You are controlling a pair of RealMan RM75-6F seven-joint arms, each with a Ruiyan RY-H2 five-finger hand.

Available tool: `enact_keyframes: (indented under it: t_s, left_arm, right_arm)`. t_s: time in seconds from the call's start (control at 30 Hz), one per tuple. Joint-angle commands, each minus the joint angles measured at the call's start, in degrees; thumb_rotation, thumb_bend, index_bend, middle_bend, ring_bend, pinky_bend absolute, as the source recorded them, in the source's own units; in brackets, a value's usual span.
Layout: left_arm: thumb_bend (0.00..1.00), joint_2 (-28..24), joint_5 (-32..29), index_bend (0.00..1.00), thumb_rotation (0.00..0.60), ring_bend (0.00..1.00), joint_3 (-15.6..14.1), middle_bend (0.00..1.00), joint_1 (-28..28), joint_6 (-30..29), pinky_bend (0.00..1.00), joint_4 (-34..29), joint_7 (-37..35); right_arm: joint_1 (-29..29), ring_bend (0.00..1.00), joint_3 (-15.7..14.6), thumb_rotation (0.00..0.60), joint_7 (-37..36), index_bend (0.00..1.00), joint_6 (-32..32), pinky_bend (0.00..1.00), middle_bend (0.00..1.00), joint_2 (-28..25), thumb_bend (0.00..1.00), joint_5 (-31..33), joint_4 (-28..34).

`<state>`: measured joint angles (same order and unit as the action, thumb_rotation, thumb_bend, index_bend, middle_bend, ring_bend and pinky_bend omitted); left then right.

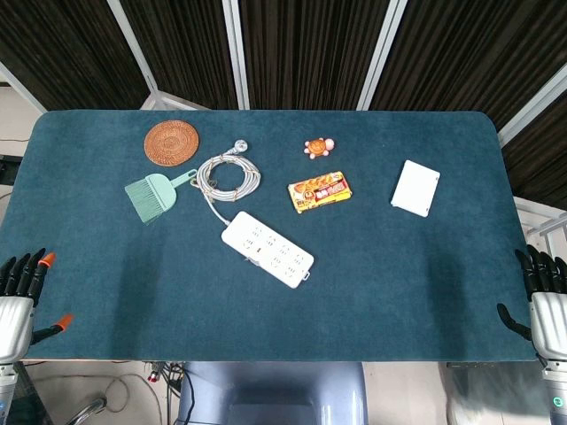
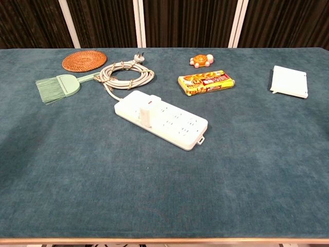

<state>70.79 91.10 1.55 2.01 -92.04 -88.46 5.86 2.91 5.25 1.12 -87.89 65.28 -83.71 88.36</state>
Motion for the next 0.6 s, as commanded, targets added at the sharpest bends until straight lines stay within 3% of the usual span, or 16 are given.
enact_keyframes:
  t_s: [0.03, 0.27, 0.6]
  left_arm:
    - [0.0, 0.0, 0.0, 0.0, 0.6, 0.0, 0.1, 0.0, 0.0, 0.0, 0.0, 0.0, -0.1]
    - [0.0, 0.1, 0.6, 0.0, 0.6, 0.0, 0.0, 0.0, 0.3, 0.0, 0.0, -0.5, 0.2]
    - [0.0, 0.1, 1.6, 0.0, 0.6, 0.0, -0.3, 0.0, 0.4, -0.2, 0.0, -1.5, 0.9]
  right_arm:
    - [-0.1, 0.0, -0.1, 0.6, 0.1, 0.0, 0.0, 0.0, 0.0, 0.0, 0.34, -0.1, -0.1]
    - [0.0, 0.0, -0.5, 0.6, -0.4, 0.0, 0.1, 0.0, 0.0, 0.1, 0.34, -1.0, -0.4]
    - [1.1, 0.0, -3.2, 0.6, -2.7, 0.0, -0.3, 0.0, 0.0, 0.2, 0.34, -8.5, -0.8]
